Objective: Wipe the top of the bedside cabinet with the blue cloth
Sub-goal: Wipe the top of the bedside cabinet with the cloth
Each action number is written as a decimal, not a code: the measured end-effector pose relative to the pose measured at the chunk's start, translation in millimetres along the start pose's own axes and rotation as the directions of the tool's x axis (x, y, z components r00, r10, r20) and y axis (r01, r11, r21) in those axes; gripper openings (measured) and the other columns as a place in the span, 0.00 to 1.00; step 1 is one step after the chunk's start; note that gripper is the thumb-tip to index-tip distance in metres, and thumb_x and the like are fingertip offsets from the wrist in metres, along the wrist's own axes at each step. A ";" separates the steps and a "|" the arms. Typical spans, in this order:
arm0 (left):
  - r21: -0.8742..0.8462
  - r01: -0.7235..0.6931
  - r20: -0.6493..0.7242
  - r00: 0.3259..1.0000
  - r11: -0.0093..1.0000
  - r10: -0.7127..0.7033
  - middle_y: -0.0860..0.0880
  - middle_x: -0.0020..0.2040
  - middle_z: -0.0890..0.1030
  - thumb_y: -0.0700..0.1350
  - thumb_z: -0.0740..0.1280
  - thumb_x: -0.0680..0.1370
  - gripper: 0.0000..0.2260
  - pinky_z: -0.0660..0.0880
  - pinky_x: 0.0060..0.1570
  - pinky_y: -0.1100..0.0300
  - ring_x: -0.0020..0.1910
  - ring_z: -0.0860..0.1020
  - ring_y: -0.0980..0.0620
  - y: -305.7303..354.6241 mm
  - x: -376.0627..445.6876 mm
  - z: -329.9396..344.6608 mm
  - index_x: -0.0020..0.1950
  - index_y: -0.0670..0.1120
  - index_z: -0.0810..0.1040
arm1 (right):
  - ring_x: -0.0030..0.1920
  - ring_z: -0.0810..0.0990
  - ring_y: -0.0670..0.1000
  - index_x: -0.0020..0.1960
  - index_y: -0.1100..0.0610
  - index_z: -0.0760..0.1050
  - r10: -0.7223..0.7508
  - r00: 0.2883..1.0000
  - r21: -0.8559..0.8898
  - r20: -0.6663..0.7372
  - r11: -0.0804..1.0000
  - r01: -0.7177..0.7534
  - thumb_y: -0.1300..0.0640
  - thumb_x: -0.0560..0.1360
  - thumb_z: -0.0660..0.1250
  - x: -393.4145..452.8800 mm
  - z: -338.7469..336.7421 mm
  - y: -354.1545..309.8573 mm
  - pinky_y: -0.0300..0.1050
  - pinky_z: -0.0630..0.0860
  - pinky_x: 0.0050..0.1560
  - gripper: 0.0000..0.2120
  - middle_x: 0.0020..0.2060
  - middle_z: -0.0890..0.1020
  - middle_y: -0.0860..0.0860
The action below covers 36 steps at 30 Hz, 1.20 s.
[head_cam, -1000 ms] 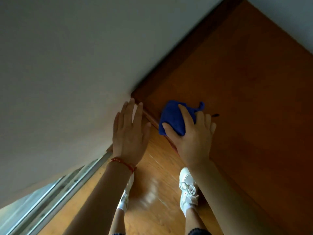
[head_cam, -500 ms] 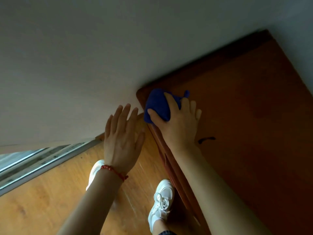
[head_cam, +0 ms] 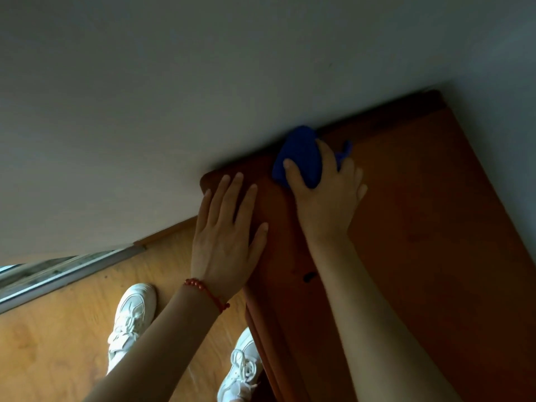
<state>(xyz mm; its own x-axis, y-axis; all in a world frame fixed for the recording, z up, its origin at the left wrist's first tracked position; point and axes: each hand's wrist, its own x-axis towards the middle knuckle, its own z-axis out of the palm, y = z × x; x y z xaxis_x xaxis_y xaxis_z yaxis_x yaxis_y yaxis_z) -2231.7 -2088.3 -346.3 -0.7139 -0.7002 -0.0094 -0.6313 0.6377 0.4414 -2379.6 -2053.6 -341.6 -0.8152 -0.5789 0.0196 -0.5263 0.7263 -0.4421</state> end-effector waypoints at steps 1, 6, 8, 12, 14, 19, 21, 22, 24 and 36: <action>0.002 0.013 0.008 1.000 1.000 -0.013 0.36 0.70 0.65 0.52 0.54 0.76 0.26 0.53 0.67 0.43 0.70 0.56 0.43 2.8 0.7 2.8 0.69 0.38 0.67 | 0.52 0.70 0.58 0.66 0.50 0.66 -0.004 1.000 -0.003 0.002 1.000 0.004 0.35 0.71 0.58 -12.6 -0.5 -0.1 0.51 0.62 0.51 0.29 0.55 0.75 0.59; 0.009 0.026 0.010 1.000 1.000 -0.026 0.35 0.71 0.64 0.53 0.54 0.76 0.26 0.53 0.68 0.42 0.71 0.56 0.41 3.7 -1.2 7.6 0.69 0.38 0.66 | 0.46 0.73 0.58 0.62 0.52 0.71 -0.113 0.994 -0.105 -0.004 0.988 0.112 0.34 0.70 0.58 -24.4 -11.9 11.9 0.48 0.60 0.46 0.29 0.48 0.78 0.59; 0.041 0.018 0.012 1.000 0.999 -0.019 0.34 0.70 0.64 0.53 0.54 0.76 0.27 0.54 0.67 0.41 0.70 0.57 0.40 4.6 -0.1 6.6 0.69 0.38 0.66 | 0.50 0.71 0.58 0.63 0.51 0.70 -0.028 0.999 -0.059 -0.023 0.998 0.027 0.35 0.70 0.60 13.0 -10.6 14.2 0.47 0.57 0.48 0.28 0.52 0.76 0.59; 0.052 0.014 0.004 1.000 0.999 -0.014 0.34 0.70 0.66 0.53 0.55 0.76 0.27 0.52 0.67 0.41 0.70 0.57 0.40 21.7 9.4 4.6 0.69 0.37 0.66 | 0.52 0.71 0.57 0.64 0.50 0.68 0.018 0.997 -0.033 -0.072 0.999 -0.021 0.35 0.71 0.58 16.8 -13.3 26.6 0.41 0.50 0.45 0.28 0.53 0.76 0.57; 0.037 -0.018 0.016 1.000 0.999 0.018 0.35 0.70 0.66 0.53 0.54 0.76 0.27 0.51 0.67 0.41 0.70 0.56 0.42 35.5 20.7 8.4 0.69 0.38 0.66 | 0.48 0.73 0.56 0.63 0.51 0.70 -0.013 0.998 -0.079 -0.060 0.997 0.008 0.34 0.71 0.56 -11.4 -21.8 35.6 0.41 0.50 0.47 0.28 0.50 0.78 0.57; 0.081 -0.069 0.113 0.992 0.994 0.060 0.37 0.72 0.62 0.54 0.51 0.77 0.27 0.50 0.69 0.44 0.72 0.56 0.43 51.2 42.7 19.5 0.71 0.40 0.63 | 0.50 0.71 0.58 0.64 0.51 0.70 -0.008 0.998 -0.094 -0.065 0.996 0.002 0.35 0.71 0.60 41.9 -27.3 44.4 0.46 0.54 0.44 0.28 0.51 0.78 0.58; 0.099 -0.072 0.137 0.989 0.992 0.058 0.39 0.73 0.61 0.55 0.51 0.78 0.27 0.50 0.70 0.44 0.72 0.55 0.43 49.2 42.7 22.6 0.72 0.41 0.61 | 0.53 0.70 0.57 0.65 0.50 0.68 0.040 0.996 -0.052 -0.083 0.998 -0.044 0.36 0.71 0.60 61.6 -25.6 47.0 0.44 0.51 0.43 0.28 0.53 0.77 0.58; 0.097 -0.075 0.140 0.988 0.992 0.061 0.39 0.73 0.61 0.55 0.51 0.78 0.27 0.49 0.70 0.44 0.73 0.55 0.44 48.2 42.4 23.4 0.72 0.41 0.61 | 0.52 0.70 0.57 0.65 0.50 0.68 0.049 0.994 -0.049 -0.099 0.997 -0.054 0.35 0.71 0.59 57.1 -25.2 50.1 0.44 0.51 0.43 0.28 0.52 0.77 0.57; 0.104 -0.072 0.133 0.989 0.992 0.058 0.39 0.73 0.61 0.55 0.51 0.77 0.27 0.50 0.70 0.44 0.72 0.55 0.44 48.0 42.6 23.0 0.72 0.41 0.61 | 0.49 0.73 0.57 0.64 0.51 0.69 0.049 0.993 -0.058 -0.111 0.997 -0.056 0.35 0.71 0.58 30.1 -30.2 56.1 0.45 0.53 0.45 0.28 0.50 0.78 0.57; 0.091 -0.167 0.134 0.979 0.982 0.154 0.38 0.71 0.66 0.54 0.53 0.75 0.28 0.52 0.68 0.42 0.70 0.62 0.39 97.5 80.1 32.7 0.70 0.39 0.66 | 0.52 0.71 0.59 0.65 0.50 0.68 0.117 0.984 -0.069 -0.133 0.989 -0.127 0.35 0.71 0.59 55.1 -46.7 90.7 0.48 0.55 0.46 0.28 0.52 0.77 0.59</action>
<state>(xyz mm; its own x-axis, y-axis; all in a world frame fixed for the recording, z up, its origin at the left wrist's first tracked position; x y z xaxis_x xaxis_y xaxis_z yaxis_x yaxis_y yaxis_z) -2360.3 -2071.7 -333.3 -0.8365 -0.5445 -0.0617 -0.5285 0.7719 0.3534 -2483.5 -2002.3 -338.7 -0.8961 -0.4354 0.0865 -0.4339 0.8179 -0.3779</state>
